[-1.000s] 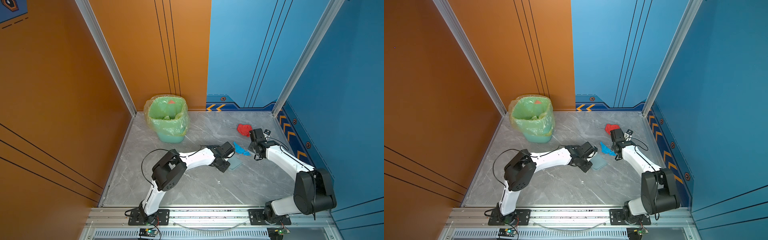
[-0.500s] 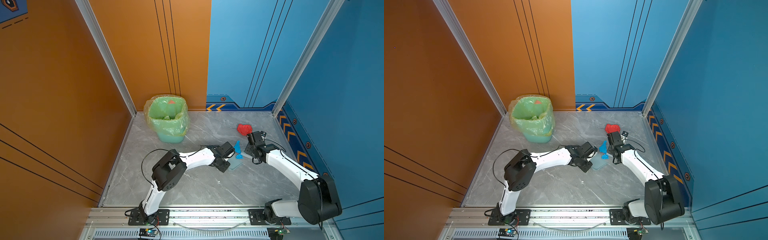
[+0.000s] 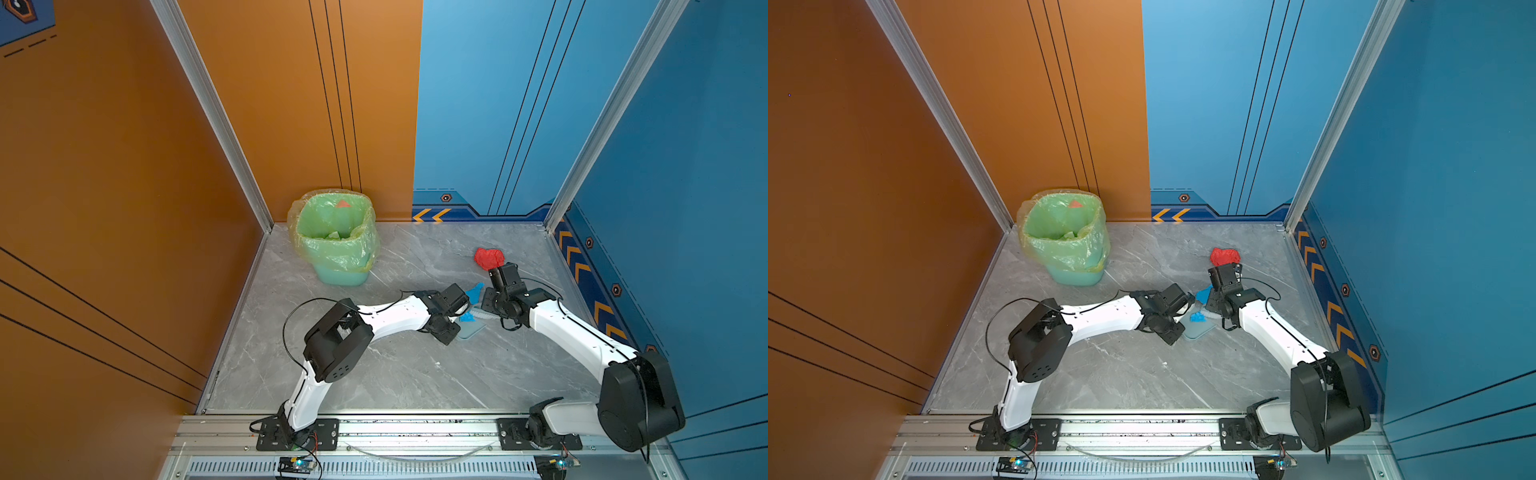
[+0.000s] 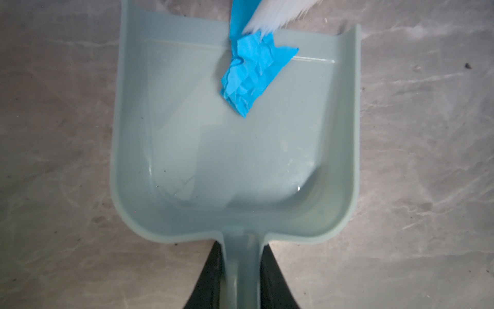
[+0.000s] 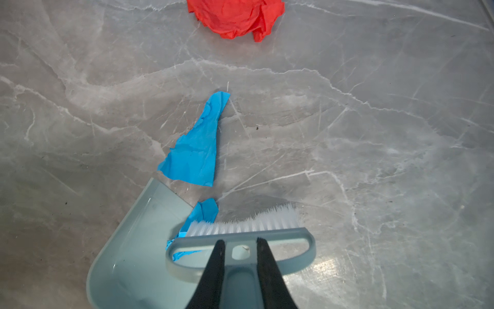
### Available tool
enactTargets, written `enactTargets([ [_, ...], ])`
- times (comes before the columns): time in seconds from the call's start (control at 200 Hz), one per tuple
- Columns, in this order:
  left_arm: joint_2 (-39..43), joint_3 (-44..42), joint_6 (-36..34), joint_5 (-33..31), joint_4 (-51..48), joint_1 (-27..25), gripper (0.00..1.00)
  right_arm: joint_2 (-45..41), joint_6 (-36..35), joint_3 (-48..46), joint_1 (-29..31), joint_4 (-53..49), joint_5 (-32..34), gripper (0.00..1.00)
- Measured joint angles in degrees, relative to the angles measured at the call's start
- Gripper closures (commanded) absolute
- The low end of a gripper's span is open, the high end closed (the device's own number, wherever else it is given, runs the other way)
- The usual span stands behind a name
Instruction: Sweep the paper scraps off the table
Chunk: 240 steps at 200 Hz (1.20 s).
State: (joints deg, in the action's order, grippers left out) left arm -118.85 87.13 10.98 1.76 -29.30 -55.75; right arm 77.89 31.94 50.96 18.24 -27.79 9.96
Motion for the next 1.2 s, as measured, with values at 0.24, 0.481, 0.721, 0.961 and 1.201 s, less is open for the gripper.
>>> enactTargets([
  [0.24,0.0,0.0,0.0,0.0,0.0,0.0,1.0,-1.2,-4.1,0.3,-0.4,-0.3,-5.4,1.0],
  [0.481,0.0,0.0,0.5,0.5,0.1,0.0,1.0,-2.6,-6.5,1.3,-7.3,-0.2,-11.1,1.0],
  [0.721,0.0,0.0,0.7,0.5,0.6,0.0,1.0,-1.0,-7.7,8.1,-10.8,1.1,-10.1,1.0],
  [0.961,0.0,0.0,0.9,0.5,1.0,0.0,1.0,6.5,-7.7,12.7,-10.8,6.4,-3.9,1.0],
  [1.201,0.0,0.0,1.1,0.5,1.3,0.0,1.0,13.3,-7.5,13.5,-10.4,9.6,-0.9,1.0],
])
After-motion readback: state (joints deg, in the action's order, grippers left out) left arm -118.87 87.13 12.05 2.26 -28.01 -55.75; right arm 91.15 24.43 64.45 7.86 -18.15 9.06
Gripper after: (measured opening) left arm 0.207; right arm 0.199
